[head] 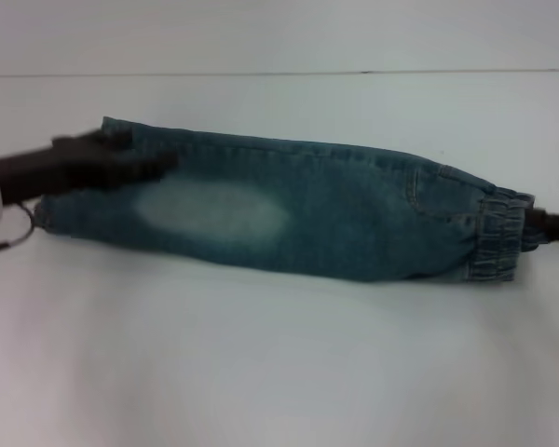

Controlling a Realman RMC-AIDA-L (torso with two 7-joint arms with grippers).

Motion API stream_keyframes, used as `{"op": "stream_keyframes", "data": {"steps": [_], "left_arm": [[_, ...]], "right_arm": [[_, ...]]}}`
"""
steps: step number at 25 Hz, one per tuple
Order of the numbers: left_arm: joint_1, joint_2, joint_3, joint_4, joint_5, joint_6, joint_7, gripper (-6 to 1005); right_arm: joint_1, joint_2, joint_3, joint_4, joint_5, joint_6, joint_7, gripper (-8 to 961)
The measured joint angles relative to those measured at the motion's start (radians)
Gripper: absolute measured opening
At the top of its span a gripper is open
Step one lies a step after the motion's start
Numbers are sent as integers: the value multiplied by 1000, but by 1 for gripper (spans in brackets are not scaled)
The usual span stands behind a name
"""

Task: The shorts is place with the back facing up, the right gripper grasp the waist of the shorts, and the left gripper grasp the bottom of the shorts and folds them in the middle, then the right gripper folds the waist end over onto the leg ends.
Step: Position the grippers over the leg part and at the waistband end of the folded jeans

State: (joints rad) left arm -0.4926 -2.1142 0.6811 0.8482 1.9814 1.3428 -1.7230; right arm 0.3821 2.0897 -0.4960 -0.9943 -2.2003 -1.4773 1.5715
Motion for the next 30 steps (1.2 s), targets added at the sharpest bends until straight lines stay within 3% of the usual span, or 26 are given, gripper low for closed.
{"op": "stream_keyframes", "data": {"steps": [7, 13, 20, 30], "left_arm": [[30, 14, -71, -49, -1, 282, 158, 937], [20, 35, -70, -75, 22, 443, 189, 936], [-6, 40, -55, -78, 40, 508, 177, 937], [-29, 45, -51, -99, 54, 474, 162, 936]], "right_arm": [[-97, -1, 56, 255, 257, 9, -384, 918], [-106, -2, 70, 393, 257, 78, -518, 917], [-103, 3, 66, 464, 240, 99, -586, 917], [-136, 8, 57, 405, 240, -4, -562, 916]]}}
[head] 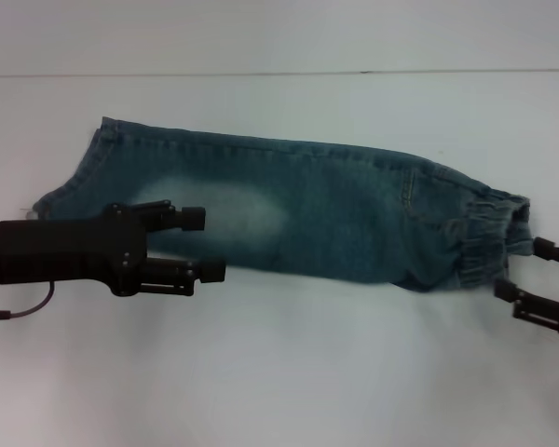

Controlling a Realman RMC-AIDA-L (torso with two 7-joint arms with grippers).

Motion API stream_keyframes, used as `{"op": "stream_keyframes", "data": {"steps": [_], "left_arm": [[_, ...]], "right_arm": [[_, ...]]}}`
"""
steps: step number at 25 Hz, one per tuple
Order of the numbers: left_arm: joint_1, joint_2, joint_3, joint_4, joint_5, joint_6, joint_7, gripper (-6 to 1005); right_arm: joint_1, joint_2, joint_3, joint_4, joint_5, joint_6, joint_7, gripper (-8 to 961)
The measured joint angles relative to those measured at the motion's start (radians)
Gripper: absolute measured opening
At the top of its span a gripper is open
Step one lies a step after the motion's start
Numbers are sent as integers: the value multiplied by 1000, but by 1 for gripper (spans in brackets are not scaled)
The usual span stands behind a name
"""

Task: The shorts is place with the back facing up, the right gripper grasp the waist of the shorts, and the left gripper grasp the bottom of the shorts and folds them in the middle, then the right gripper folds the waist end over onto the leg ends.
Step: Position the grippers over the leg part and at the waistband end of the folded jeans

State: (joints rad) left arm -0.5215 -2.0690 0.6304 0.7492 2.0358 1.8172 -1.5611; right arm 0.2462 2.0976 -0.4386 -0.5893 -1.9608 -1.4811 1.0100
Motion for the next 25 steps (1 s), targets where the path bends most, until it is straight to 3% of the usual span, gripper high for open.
{"op": "stream_keyframes", "data": {"steps": [6, 15, 25], "left_arm": [[0, -1, 0, -1, 3, -24, 0, 936], [6, -10, -1, 9, 4, -33, 13, 936], [30, -19, -1, 23, 7, -84, 19, 937]], "right_arm": [[-56, -3, -2, -187, -10, -74, 137, 916], [-81, -7, 10, -528, -105, -325, 398, 915], [-1, -15, 4, -598, -302, -359, 623, 905]]}}
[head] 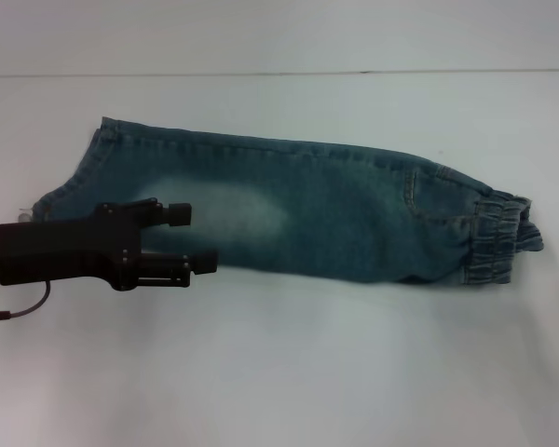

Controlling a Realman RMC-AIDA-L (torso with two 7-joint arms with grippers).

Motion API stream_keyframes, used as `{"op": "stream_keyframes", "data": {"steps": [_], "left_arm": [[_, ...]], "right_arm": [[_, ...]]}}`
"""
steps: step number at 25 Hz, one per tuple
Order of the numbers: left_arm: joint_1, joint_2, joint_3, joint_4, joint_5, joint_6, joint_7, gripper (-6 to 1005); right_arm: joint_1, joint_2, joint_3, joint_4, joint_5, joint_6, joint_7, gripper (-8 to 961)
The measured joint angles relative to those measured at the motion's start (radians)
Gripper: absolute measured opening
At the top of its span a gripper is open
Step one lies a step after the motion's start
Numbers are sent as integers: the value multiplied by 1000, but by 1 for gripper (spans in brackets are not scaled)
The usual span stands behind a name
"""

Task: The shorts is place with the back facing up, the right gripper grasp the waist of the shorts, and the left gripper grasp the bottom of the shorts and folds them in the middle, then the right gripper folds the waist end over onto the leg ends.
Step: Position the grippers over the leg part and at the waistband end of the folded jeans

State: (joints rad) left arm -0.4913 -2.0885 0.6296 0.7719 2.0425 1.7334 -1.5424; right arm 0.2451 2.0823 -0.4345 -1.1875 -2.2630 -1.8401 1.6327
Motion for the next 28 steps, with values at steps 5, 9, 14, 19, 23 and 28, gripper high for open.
{"op": "stream_keyframes", "data": {"steps": [5, 9, 14, 19, 23, 28], "left_arm": [[5, -5, 0, 24, 3, -30, 0, 937], [7, -9, 2, 49, 5, -39, 1, 936], [7, -14, 25, 53, 23, -75, 5, 936], [15, -22, 27, 55, 31, -93, 12, 937], [14, -22, 28, 57, 31, -95, 11, 937], [10, -23, 32, 58, 35, -110, 10, 936]], "right_arm": [[66, -17, -6, -5, -114, -14, 122, 897], [122, -22, -14, -4, -168, -31, 191, 891], [180, -7, -47, 0, -244, -9, 225, 884], [207, 0, -90, 44, -263, 44, 225, 876], [212, 1, -133, 93, -262, 107, 211, 870], [223, 3, -158, 155, -247, 166, 171, 863]]}}
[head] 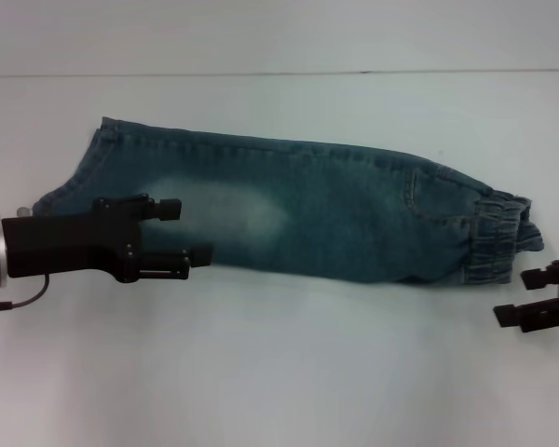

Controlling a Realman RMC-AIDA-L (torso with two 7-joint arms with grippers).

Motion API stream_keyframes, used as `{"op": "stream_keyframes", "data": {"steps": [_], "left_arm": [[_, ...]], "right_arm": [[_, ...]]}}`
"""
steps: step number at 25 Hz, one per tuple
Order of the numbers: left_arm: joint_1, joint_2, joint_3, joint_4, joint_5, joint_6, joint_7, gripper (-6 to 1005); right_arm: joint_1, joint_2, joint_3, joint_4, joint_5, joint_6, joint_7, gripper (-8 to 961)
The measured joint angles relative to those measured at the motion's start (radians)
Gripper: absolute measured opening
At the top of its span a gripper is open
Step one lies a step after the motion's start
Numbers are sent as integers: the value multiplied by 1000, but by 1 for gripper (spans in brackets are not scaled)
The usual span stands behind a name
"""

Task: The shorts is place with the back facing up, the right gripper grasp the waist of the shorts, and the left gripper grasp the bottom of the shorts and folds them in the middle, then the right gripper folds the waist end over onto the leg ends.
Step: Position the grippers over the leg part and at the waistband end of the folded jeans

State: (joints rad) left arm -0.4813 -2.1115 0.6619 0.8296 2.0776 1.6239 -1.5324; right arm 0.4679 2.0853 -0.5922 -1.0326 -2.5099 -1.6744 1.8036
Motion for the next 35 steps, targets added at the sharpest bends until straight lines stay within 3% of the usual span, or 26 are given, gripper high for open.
{"op": "stream_keyframes", "data": {"steps": [13, 35], "left_arm": [[-3, -2, 26, -1, 11, -25, -6, 937], [-9, -10, 38, -5, 10, -51, -8, 937]], "right_arm": [[7, 4, -14, -14, 53, 46, -43, 843], [7, -2, -18, 121, 64, 122, -161, 810]]}}
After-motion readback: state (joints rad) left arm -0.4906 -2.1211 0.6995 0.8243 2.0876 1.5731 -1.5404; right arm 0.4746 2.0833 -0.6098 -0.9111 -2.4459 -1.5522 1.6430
